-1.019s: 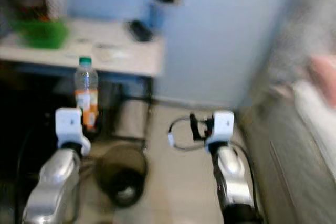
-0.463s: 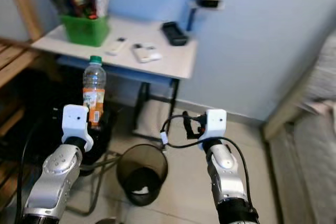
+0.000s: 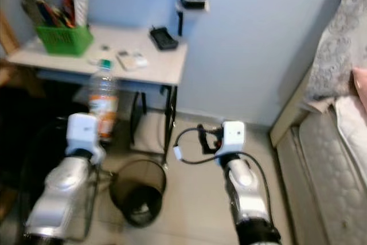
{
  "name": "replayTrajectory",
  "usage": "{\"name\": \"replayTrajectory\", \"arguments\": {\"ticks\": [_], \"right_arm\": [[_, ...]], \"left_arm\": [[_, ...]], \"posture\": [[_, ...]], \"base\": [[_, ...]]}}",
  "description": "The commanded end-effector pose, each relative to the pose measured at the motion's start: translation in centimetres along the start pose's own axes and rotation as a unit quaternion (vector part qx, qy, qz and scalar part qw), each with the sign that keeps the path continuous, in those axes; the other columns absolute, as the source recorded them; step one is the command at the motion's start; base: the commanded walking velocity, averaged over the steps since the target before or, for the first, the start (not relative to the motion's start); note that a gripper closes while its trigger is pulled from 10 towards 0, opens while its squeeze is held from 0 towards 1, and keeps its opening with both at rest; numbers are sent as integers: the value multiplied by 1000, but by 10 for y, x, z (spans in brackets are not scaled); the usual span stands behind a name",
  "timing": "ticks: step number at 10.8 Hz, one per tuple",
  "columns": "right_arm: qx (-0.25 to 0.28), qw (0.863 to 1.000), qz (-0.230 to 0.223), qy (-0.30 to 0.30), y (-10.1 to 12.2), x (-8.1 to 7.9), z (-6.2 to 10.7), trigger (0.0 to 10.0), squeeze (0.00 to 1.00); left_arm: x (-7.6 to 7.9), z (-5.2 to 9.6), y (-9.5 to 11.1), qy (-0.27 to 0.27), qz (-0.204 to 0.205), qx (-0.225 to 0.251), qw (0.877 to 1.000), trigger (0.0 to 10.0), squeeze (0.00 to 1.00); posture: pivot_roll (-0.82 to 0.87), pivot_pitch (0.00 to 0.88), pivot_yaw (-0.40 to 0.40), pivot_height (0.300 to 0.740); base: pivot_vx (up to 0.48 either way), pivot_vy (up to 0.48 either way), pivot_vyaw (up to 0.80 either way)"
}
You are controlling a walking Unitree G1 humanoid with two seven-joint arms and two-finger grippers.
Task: Clean up the room
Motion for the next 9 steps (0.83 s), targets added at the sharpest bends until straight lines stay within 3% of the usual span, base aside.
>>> {"name": "replayTrajectory", "arguments": {"ticks": [1, 4, 5, 7, 9], "right_arm": [[-4, 1000, 0, 12, 0, -6, -3, 10000, 0], [-50, 996, 23, 70, -8, -17, -10, 10000, 0], [-64, 992, 41, 99, -5, -19, -16, 10000, 0], [-66, 987, 72, 127, 1, -25, -23, 10000, 0], [-58, 984, 83, 146, 8, -30, -25, 10000, 0]], "left_arm": [[-8, 1, -1, 8, 0, -5, 1000, 0, 0], [-17, -2, -58, 37, 8, -113, 993, 0, 0], [-25, -3, -90, 53, 5, -167, 984, 0, 0], [-28, -3, -113, 55, -7, -209, 976, 0, 0], [-42, 12, -144, 84, -41, -261, 961, 0, 0]], "posture": [[65, 0, -43, 740], [75, 0, -77, 740], [67, 15, -104, 740], [49, 29, -126, 740], [2, 60, -158, 740]], "base": [[0, 0, 0], [0, 0, 0], [0, 0, 0], [0, 0, 0], [0, 0, 0]]}}
Point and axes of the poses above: a point about 5 cm out from each wrist's last joint towards the gripper, its own z axis pointing back from the gripper into the wrist, its own y axis along the axis of the wrist's last joint, x = y × z, the point moved 5 cm from there along -z, pointing out of the wrist towards the gripper
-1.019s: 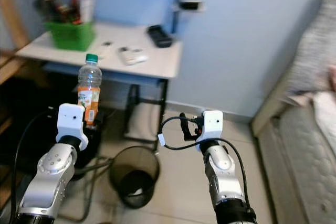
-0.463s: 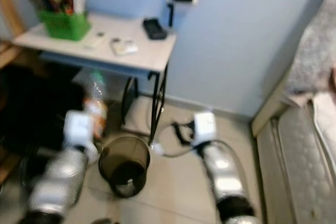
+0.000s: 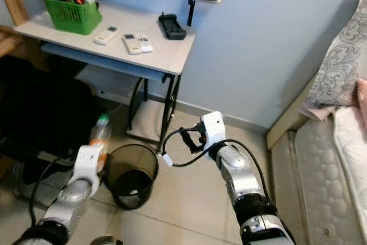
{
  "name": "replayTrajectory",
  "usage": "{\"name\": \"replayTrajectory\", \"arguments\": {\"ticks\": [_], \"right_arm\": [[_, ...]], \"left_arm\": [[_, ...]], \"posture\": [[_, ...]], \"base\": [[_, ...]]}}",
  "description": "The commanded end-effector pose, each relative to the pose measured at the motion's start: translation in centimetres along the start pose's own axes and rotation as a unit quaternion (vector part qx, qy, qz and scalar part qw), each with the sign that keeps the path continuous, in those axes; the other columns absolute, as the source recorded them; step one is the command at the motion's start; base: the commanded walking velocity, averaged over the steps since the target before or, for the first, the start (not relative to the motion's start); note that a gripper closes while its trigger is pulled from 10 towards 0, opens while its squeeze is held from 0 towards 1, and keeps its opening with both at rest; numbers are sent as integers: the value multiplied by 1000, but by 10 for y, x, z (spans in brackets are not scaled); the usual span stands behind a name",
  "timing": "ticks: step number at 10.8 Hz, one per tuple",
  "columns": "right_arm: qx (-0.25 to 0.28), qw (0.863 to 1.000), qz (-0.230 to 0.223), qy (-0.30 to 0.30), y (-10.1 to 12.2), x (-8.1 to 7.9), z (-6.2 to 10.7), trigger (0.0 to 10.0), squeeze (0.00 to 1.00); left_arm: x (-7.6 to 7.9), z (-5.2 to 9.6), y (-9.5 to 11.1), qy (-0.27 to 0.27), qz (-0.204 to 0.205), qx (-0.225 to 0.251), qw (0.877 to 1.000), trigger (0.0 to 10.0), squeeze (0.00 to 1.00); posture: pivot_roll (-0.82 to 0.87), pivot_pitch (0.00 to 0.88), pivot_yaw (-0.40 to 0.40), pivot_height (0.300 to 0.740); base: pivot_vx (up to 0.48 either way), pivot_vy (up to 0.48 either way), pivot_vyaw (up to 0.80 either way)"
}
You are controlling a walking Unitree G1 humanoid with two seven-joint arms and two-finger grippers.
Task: Clean up the room
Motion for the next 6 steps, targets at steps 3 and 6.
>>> {"name": "replayTrajectory", "arguments": {"ticks": [3, 6], "right_arm": [[-8, 1000, 10, 8, -12, 1, 23, 10000, 0], [-14, 1000, -3, -3, -20, -1, 46, 10000, 0]], "left_arm": [[-5, 1, -22, 12, -15, -28, 999, 0, 0], [4, 0, -17, -11, -75, -12, 997, 0, 0]], "posture": [[-36, 99, -215, 740], [-77, 136, -223, 740]], "base": [[0, 0, 0], [0, 0, 0]]}}
Point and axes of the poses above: a point about 5 cm out from each wrist's last joint towards the gripper, its own z axis pointing back from the gripper into the wrist, its own y axis along the axis of the wrist's last joint, x = y × z, the point moved 5 cm from there along -z, pointing out of the wrist towards the gripper
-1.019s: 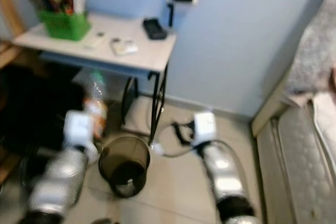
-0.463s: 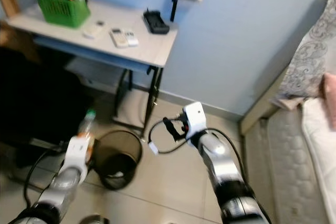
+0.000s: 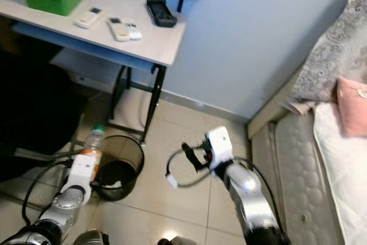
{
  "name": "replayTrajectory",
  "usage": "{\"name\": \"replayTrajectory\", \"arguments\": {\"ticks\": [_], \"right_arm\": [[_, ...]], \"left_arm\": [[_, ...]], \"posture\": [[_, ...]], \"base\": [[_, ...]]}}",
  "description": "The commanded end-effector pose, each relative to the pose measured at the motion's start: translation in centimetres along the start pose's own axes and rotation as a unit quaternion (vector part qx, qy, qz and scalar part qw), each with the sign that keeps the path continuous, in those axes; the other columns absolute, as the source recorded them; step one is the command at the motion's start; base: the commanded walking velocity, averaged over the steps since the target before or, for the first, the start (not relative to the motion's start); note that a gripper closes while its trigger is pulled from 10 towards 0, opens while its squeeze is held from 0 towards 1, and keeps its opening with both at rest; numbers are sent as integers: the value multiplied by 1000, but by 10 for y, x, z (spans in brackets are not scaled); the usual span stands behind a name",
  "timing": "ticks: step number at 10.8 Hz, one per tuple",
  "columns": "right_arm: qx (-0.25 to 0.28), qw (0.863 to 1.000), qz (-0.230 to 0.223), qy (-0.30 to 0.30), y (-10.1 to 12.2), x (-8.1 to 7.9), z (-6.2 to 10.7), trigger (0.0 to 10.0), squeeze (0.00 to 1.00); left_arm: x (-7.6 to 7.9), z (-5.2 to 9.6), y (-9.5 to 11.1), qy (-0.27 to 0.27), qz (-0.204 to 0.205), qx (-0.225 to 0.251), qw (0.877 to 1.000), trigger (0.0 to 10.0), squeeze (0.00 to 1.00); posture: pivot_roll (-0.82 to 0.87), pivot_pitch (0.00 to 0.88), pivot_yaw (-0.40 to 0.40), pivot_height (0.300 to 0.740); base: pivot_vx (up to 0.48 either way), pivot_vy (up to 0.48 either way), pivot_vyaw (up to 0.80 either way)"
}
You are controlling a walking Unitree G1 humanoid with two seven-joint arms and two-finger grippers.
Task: Clean up the room
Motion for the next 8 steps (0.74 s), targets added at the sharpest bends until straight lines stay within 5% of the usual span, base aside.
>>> {"name": "replayTrajectory", "arguments": {"ticks": [1, 3, 8], "right_arm": [[-2, 1000, 0, -16, 1, 10, 8, 10000, 0], [10, 998, -14, -55, 1, 14, 26, 10000, 0], [-31, 997, -35, -65, -22, -14, 75, 10000, 0]], "left_arm": [[6, 0, -2, -6, -16, -4, 1000, 0, 0], [-3, 0, -3, -6, -23, -8, 1000, 0, 0], [-25, -1, -9, 14, -66, -21, 997, 0, 0]], "posture": [[-87, 142, -216, 740], [-108, 162, -185, 740], [-164, 260, -158, 740]], "base": [[0, 0, 0], [0, 0, 0], [0, 0, 0]]}}
Point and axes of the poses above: a point about 5 cm out from each wrist's last joint towards the gripper, its own z axis pointing back from the gripper into the wrist, its own y axis along the axis of the wrist's last joint, x = y × z, the point moved 5 cm from there along -z, pointing out of the wrist towards the gripper
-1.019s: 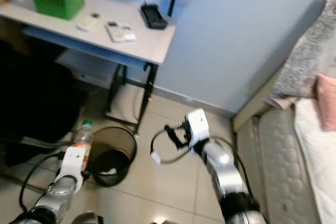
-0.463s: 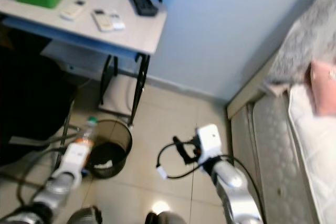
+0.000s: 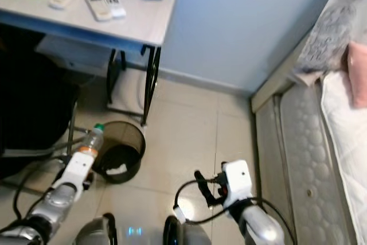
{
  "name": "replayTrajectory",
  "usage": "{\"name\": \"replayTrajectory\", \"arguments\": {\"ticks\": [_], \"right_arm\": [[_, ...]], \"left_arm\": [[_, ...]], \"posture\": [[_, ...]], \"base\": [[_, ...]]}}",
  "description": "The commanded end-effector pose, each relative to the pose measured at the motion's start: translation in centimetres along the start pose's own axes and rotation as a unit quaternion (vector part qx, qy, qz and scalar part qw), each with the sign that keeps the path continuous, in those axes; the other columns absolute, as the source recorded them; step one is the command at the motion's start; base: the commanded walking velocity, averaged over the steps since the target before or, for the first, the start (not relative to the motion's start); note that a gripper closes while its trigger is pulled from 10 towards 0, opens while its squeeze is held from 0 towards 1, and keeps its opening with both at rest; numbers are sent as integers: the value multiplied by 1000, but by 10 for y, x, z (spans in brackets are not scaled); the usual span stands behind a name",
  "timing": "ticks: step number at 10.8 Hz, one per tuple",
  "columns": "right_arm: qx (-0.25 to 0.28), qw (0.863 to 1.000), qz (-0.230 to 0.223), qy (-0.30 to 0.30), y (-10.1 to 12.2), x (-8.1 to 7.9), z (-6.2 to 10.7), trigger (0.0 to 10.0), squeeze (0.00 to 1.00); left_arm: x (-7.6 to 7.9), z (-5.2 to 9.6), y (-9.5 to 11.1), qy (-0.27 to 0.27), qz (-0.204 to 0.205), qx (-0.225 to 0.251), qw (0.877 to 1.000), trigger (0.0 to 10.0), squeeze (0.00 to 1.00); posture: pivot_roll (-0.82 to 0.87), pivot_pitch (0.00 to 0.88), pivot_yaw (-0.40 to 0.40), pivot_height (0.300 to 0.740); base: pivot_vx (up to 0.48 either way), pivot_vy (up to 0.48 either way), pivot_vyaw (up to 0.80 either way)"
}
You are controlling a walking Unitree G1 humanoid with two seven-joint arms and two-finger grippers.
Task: Clean up the room
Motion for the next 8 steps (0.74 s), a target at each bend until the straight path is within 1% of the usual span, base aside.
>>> {"name": "replayTrajectory", "arguments": {"ticks": [1, 2, 3, 5, 6, 8], "right_arm": [[-9, 1000, -1, -6, -3, 4, 6, 10000, 0], [-11, 1000, 2, -3, -1, 3, 12, 10000, 0], [-6, 1000, 3, 9, 3, -1, 14, 10000, 0], [-21, 998, 22, 60, -1, -19, 14, 10000, 0], [-24, 997, 24, 71, -1, -23, 13, 10000, 0], [-25, 997, 22, 72, 0, -26, 14, 10000, 0]], "left_arm": [[5, 2, -12, -5, -7, -20, 1000, 0, 0], [-5, 4, -23, 16, 9, -41, 999, 0, 0], [-6, 5, -26, 17, 12, -44, 999, 0, 0], [-8, 6, -30, 14, -3, -49, 999, 0, 0], [-8, 5, -30, 12, -10, -48, 999, 0, 0], [-10, 5, -27, 10, -21, -44, 999, 0, 0]], "posture": [[-171, 264, -162, 740], [-184, 269, -175, 740], [-191, 271, -181, 740], [-201, 282, -195, 740], [-200, 282, -198, 740], [-199, 286, -191, 740]], "base": [[0, 0, 0], [0, 0, 0], [0, 0, 0], [0, 0, 0], [0, 0, 0], [0, 0, 0]]}}
Point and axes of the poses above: a point about 5 cm out from each wrist's last joint towards the gripper, its own z axis pointing back from the gripper into the wrist, its own y axis along the axis of the wrist's last joint, x = y × z, the point moved 5 cm from there along -z, pointing out of the wrist towards the gripper
